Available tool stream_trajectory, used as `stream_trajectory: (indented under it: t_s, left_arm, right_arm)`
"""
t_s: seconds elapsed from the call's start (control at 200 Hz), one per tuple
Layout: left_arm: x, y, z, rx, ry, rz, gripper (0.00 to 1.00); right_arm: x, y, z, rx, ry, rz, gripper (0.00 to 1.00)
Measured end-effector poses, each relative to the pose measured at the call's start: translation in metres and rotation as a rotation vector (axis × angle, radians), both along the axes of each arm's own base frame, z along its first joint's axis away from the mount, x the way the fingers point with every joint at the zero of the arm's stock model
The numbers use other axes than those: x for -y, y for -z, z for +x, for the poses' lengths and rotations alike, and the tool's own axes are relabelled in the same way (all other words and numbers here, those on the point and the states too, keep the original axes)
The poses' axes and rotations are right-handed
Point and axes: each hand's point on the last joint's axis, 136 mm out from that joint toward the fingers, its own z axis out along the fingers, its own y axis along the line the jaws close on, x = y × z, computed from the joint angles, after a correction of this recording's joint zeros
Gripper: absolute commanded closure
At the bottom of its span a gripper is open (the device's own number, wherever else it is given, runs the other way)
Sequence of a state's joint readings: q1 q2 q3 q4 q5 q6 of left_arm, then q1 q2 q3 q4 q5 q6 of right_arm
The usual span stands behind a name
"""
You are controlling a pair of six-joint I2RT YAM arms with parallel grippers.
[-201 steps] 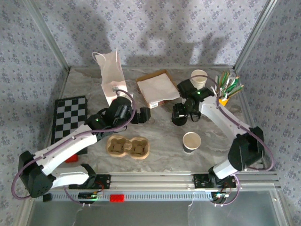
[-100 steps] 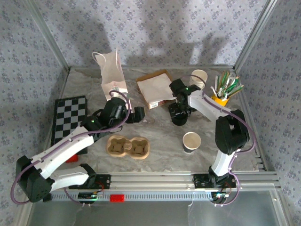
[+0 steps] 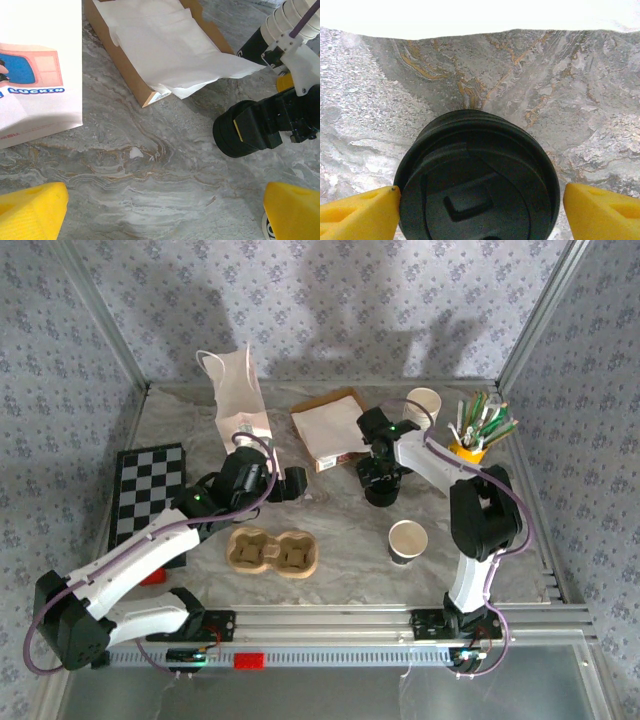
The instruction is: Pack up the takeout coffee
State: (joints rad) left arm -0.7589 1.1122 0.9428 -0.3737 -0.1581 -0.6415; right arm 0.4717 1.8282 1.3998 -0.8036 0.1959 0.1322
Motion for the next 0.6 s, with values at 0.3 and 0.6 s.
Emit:
stream_trajectory:
  t_s: [0.3,0.6]
  left_arm:
    - [0.000,0.000,0.000,0.000,0.000,0.000,0.00]
    - [0.000,0.000,0.000,0.000,0.000,-0.001,0.00]
  right_arm:
    - [0.000,0.004,0.000,-0.010,-0.002,-0.005,0.27]
    - [0.003,-0.010,0.002,0.009,0.024,0.038,0.27]
